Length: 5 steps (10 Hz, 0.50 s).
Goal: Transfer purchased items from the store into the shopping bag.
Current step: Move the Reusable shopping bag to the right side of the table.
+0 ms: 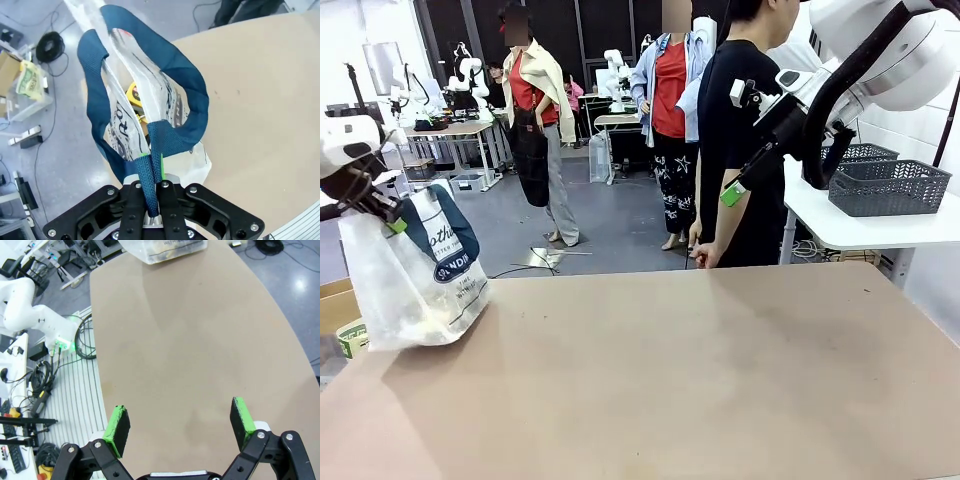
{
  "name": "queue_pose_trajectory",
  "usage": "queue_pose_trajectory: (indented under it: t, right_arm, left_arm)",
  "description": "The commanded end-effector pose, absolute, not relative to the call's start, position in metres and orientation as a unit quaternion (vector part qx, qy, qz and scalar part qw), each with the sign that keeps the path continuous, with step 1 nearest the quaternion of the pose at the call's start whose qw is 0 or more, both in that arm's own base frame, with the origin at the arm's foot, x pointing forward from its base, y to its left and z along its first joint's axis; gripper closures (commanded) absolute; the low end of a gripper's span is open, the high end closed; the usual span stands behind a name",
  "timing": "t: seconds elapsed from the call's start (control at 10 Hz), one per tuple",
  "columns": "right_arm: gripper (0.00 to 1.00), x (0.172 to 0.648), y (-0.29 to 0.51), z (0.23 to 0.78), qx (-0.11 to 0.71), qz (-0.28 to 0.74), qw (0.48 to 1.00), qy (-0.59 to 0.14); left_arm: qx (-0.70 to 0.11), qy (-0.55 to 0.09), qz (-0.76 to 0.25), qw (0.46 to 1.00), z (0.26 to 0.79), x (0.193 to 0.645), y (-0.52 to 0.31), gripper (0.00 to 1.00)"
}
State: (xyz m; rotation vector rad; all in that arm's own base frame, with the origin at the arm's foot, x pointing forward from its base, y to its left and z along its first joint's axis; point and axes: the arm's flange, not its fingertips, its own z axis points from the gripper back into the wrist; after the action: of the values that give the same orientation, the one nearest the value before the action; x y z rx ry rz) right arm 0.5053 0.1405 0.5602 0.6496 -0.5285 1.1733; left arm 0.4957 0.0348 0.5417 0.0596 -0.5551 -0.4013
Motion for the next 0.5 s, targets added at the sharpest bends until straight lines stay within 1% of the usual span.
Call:
queue_pose_trajectory:
  t: [0.0, 0.4]
  right_arm:
    - [0.0, 0.505, 0.142, 0.56, 0.292, 0.534, 0.754, -0.245]
    - [0.0, 0.505, 0.142, 0.56, 0.292, 0.534, 0.754, -0.245]
  left_arm:
    - [0.014, -0.272, -0.22, 0.937, 0.535, 0.484, 0.03, 1.0]
    - [0.02, -0.236, -0.253, 0.938, 0.521, 0.476, 0.031, 1.0]
